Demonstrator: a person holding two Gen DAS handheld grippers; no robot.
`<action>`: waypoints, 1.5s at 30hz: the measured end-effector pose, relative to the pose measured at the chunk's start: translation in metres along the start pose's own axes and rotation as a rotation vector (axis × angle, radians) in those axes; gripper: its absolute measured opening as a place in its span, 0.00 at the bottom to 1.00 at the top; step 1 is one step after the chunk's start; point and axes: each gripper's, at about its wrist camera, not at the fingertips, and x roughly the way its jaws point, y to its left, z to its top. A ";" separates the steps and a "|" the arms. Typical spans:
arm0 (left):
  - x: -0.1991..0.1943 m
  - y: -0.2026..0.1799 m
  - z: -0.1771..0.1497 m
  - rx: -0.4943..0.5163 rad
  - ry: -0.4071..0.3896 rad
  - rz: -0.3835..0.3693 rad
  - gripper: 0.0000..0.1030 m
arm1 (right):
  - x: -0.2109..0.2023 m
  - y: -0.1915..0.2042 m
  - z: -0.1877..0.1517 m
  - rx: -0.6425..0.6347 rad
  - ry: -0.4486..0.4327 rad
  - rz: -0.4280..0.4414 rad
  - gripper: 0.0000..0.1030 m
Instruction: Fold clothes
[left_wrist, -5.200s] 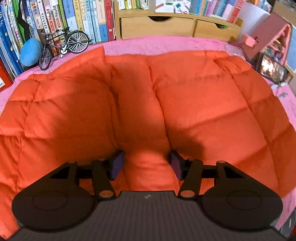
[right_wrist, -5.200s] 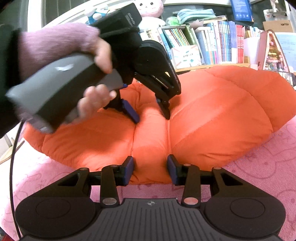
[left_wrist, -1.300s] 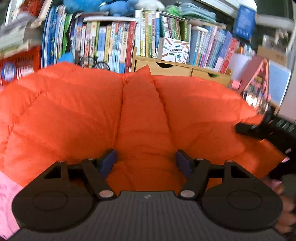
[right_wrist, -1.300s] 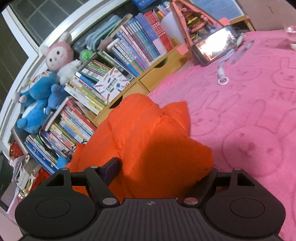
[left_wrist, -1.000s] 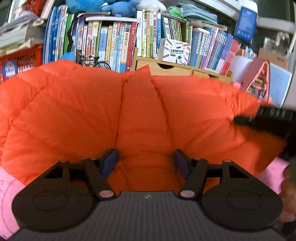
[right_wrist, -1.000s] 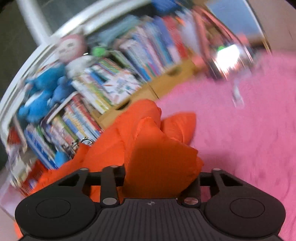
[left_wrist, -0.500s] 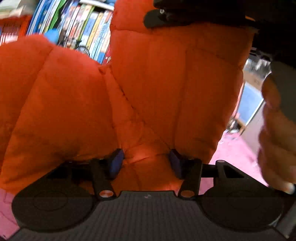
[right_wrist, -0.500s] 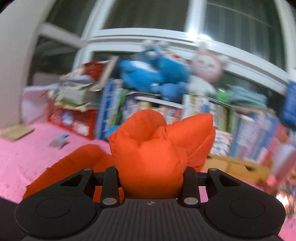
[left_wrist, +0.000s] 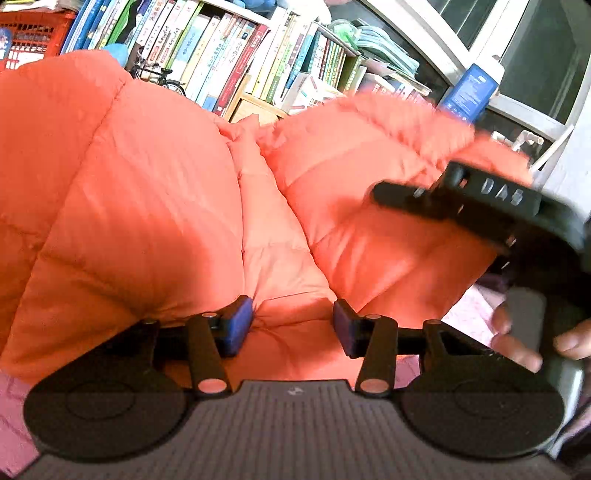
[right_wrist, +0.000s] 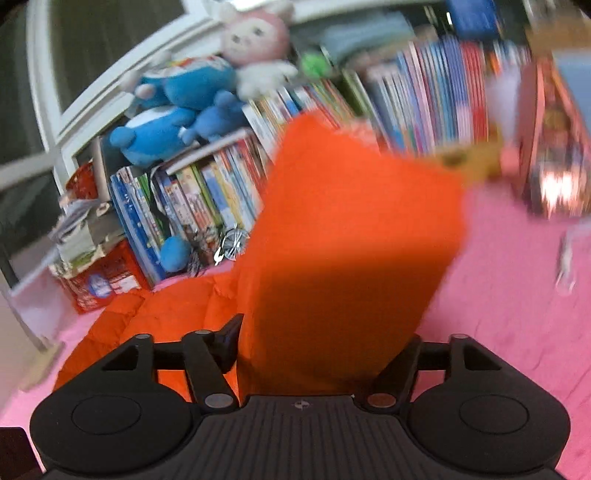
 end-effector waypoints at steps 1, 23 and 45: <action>-0.001 -0.001 0.000 0.002 -0.005 0.005 0.45 | 0.005 -0.006 -0.003 0.023 0.010 -0.004 0.65; -0.099 0.075 0.008 -0.284 -0.188 -0.125 0.50 | -0.006 0.149 -0.026 -0.696 -0.093 0.074 0.29; -0.094 0.007 0.125 0.253 -0.397 0.331 0.76 | 0.016 0.210 -0.162 -1.470 -0.270 -0.001 0.35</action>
